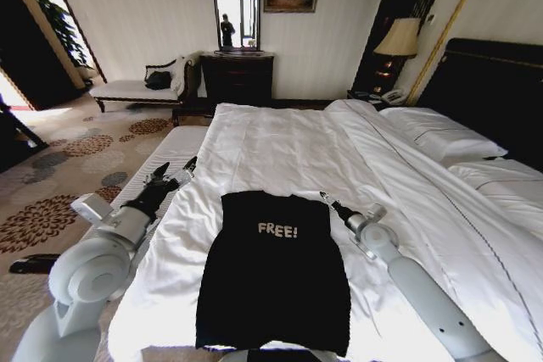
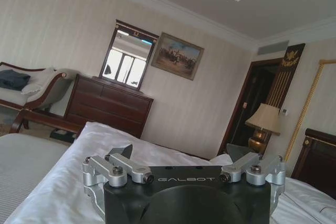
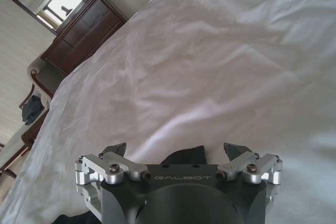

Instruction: Fold the clothes on the bed.

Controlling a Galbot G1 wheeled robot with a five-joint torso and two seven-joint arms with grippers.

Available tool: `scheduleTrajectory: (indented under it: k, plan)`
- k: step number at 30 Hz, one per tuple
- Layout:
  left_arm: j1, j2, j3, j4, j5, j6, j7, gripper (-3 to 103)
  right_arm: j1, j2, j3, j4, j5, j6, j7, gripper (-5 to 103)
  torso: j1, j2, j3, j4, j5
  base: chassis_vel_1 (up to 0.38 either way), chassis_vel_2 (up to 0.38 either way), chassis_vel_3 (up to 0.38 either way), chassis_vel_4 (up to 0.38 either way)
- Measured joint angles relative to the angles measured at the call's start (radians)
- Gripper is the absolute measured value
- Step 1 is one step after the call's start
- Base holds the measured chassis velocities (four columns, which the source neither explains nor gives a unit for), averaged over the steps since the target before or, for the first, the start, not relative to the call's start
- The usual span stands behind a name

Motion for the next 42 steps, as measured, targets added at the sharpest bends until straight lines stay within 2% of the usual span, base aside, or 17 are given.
scheduleTrajectory:
  k: [6,8,17,20,21,22,23,25,26,27,30,33,35,39,41,42]
  plan:
    - [-0.001,0.038,-0.034,-0.034,-0.042,0.006,-0.002,100,0.018,0.019,0.014,-0.086,-0.022,-0.036,-0.027,100,0.000,0.000,0.000,0.0004,0.0000,0.000,0.000,0.000,0.000]
    - [-0.006,0.041,-0.033,-0.031,-0.047,0.007,-0.003,100,0.007,0.023,0.022,-0.093,-0.037,-0.059,-0.066,100,0.000,0.000,0.000,0.0003,-0.0003,0.000,0.000,0.000,0.000]
    - [-0.008,0.022,-0.002,0.003,0.000,0.012,-0.006,100,0.005,0.029,-0.004,-0.135,-0.105,-0.089,-0.198,100,0.000,0.000,0.000,0.0002,-0.0002,0.000,0.000,0.000,0.000]
    - [-0.003,0.021,-0.001,0.006,0.010,0.012,-0.005,100,0.012,0.030,-0.014,-0.143,-0.111,-0.092,-0.209,103,0.000,0.000,0.000,0.0004,-0.0003,0.000,0.000,0.000,0.000]
    - [0.001,0.021,-0.001,0.007,0.013,0.012,-0.005,100,0.016,0.030,-0.022,-0.147,-0.117,-0.093,-0.216,94,0.000,0.000,0.000,0.0004,-0.0002,0.000,0.000,0.000,0.000]
    - [0.003,0.020,-0.001,0.007,0.014,0.012,-0.004,100,0.017,0.031,-0.025,-0.147,-0.119,-0.093,-0.219,94,0.000,0.000,0.000,0.0004,-0.0002,0.000,0.000,0.000,0.000]
    - [0.004,0.019,-0.001,0.007,0.014,0.012,-0.004,100,0.018,0.032,-0.028,-0.147,-0.122,-0.093,-0.224,89,0.000,0.000,0.000,0.0003,-0.0002,0.000,0.000,0.000,0.000]
    - [0.005,0.019,-0.001,0.007,0.015,0.012,-0.004,100,0.019,0.032,-0.030,-0.147,-0.122,-0.093,-0.225,89,0.000,0.000,0.000,0.0003,-0.0001,0.000,0.000,0.000,0.000]
    - [0.006,0.016,-0.001,0.009,0.018,0.013,-0.004,100,0.021,0.034,-0.033,-0.147,-0.125,-0.093,-0.231,79,0.000,0.000,0.000,0.0004,-0.0001,0.000,0.000,0.000,0.000]
    - [0.007,0.013,0.001,0.011,0.022,0.013,-0.004,100,0.022,0.035,-0.035,-0.147,-0.127,-0.093,-0.234,73,0.000,0.000,0.000,0.0003,0.0000,0.000,0.000,0.000,0.000]
    - [0.009,0.009,0.006,0.014,0.030,0.013,-0.004,100,0.027,0.035,-0.039,-0.150,-0.136,-0.090,-0.240,68,0.000,0.000,0.000,0.0004,-0.0001,0.000,0.000,0.000,0.000]
    - [0.014,0.003,0.011,0.016,0.038,0.013,-0.003,100,0.032,0.033,-0.043,-0.156,-0.149,-0.080,-0.249,51,0.000,0.000,0.000,0.0004,0.0000,0.000,0.000,0.000,0.000]
    - [0.015,0.003,0.012,0.016,0.039,0.013,-0.003,100,0.033,0.033,-0.043,-0.158,-0.151,-0.078,-0.250,51,0.000,0.000,0.000,0.0004,0.0000,0.000,0.000,0.000,0.000]
    - [0.009,0.001,0.017,0.025,0.042,0.013,-0.003,100,0.035,0.033,-0.040,-0.164,-0.158,-0.070,-0.254,30,0.000,0.000,0.000,0.0004,0.0000,0.000,0.000,0.000,0.000]
    - [0.008,0.001,0.018,0.026,0.042,0.013,-0.003,100,0.035,0.033,-0.039,-0.164,-0.158,-0.070,-0.255,30,0.000,0.000,0.000,0.0004,0.0000,0.000,0.000,0.000,0.000]
    - [0.004,0.001,0.020,0.029,0.043,0.013,-0.004,100,0.034,0.033,-0.037,-0.165,-0.160,-0.069,-0.257,24,0.000,0.000,0.000,0.0004,-0.0001,0.000,0.000,0.000,0.000]
